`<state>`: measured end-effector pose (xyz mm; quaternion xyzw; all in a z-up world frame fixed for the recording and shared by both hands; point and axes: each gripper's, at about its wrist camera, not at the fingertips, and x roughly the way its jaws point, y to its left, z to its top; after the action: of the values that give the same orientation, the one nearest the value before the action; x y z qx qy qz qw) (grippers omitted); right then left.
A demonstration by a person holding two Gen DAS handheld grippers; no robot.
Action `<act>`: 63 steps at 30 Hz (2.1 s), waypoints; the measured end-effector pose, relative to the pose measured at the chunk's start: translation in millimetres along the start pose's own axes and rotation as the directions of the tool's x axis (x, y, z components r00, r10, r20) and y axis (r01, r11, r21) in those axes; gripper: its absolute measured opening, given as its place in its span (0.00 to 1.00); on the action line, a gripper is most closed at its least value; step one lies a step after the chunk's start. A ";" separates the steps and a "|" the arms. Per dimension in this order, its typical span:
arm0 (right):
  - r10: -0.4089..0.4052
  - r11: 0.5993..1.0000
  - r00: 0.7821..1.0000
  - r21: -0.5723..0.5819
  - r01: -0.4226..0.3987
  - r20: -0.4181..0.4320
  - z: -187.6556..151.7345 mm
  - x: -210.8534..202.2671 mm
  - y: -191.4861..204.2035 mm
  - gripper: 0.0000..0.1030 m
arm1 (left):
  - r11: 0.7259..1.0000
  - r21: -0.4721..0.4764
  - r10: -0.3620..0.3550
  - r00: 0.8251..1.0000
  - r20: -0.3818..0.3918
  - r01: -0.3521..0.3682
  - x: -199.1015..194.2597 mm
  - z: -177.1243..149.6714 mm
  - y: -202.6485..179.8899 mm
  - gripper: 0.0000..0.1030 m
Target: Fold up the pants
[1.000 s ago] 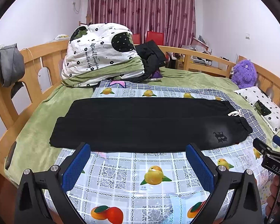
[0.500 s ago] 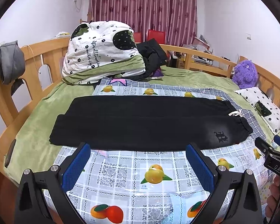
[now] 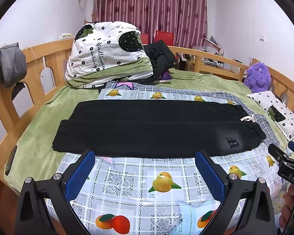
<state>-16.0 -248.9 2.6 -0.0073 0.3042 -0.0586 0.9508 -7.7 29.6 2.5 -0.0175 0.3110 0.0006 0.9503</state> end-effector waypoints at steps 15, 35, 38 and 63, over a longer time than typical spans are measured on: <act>0.013 1.000 1.000 0.013 -0.013 0.001 0.4 1.0 -0.4 1.00 | 1.000 -0.001 0.002 1.000 -0.004 -0.002 2.6 -1.2 -0.6 1.00; 0.019 1.000 1.000 0.016 -0.019 0.001 0.7 1.6 1.2 1.00 | 1.000 -0.015 -0.010 1.000 -0.007 0.010 -0.5 -1.8 1.6 1.00; 0.020 1.000 1.000 0.014 -0.020 -0.002 0.8 1.5 1.0 1.00 | 1.000 -0.015 -0.011 1.000 -0.006 0.011 -0.7 -1.7 2.9 1.00; 0.098 0.995 0.994 0.026 -0.099 0.042 43.3 -60.3 -23.7 1.00 | 1.000 -0.024 0.007 0.997 0.078 -0.005 -53.8 56.2 19.1 1.00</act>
<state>-42.1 -266.4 73.9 0.0199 0.2842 -0.0156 0.9584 -18.1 51.1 78.9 -0.0277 0.2734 0.0077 0.9615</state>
